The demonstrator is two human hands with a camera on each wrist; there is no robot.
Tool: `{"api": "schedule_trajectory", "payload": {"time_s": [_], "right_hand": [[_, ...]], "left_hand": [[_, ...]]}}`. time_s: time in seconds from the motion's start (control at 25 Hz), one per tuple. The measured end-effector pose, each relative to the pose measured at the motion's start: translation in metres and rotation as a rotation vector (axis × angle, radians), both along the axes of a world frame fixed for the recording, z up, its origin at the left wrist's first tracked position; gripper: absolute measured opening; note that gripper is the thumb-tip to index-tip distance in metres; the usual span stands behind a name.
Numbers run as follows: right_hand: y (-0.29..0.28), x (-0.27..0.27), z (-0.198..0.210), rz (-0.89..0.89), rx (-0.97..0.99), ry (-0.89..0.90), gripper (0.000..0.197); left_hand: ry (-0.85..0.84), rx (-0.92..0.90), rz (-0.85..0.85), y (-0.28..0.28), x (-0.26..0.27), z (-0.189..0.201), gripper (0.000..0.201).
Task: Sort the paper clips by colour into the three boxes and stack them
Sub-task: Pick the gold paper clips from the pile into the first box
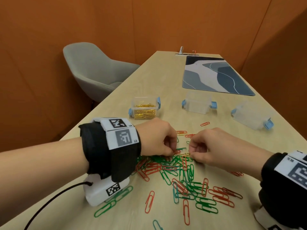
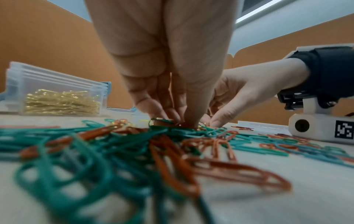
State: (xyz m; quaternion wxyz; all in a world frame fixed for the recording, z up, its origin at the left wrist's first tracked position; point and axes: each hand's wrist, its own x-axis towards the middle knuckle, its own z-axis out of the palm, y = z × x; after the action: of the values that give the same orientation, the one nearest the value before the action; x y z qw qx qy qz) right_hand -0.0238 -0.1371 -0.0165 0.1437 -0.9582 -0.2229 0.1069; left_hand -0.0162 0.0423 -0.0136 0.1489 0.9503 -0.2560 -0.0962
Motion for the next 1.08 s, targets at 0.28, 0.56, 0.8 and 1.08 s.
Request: {"api": "schedule_trajectory", "payload": {"time_s": [0.28,0.56,0.8,1.08], "right_hand": [[0.000,0.003,0.001,-0.087,0.142,-0.111,0.016],[-0.002,0.001,0.003,-0.150,0.135,-0.107,0.015],[-0.001,0.001,0.006,-0.216,0.194,-0.116,0.018],[-0.008,0.007,0.000,-0.246,0.099,-0.044,0.017]], "left_hand": [[-0.076,-0.097,0.152,0.015,0.000,0.002,0.010],[-0.106,0.058,0.196,0.020,0.006,0.002,0.024],[-0.104,0.079,0.087,0.010,0.022,0.004,0.019],[-0.055,0.107,0.067,0.003,0.027,0.002,0.014]]}}
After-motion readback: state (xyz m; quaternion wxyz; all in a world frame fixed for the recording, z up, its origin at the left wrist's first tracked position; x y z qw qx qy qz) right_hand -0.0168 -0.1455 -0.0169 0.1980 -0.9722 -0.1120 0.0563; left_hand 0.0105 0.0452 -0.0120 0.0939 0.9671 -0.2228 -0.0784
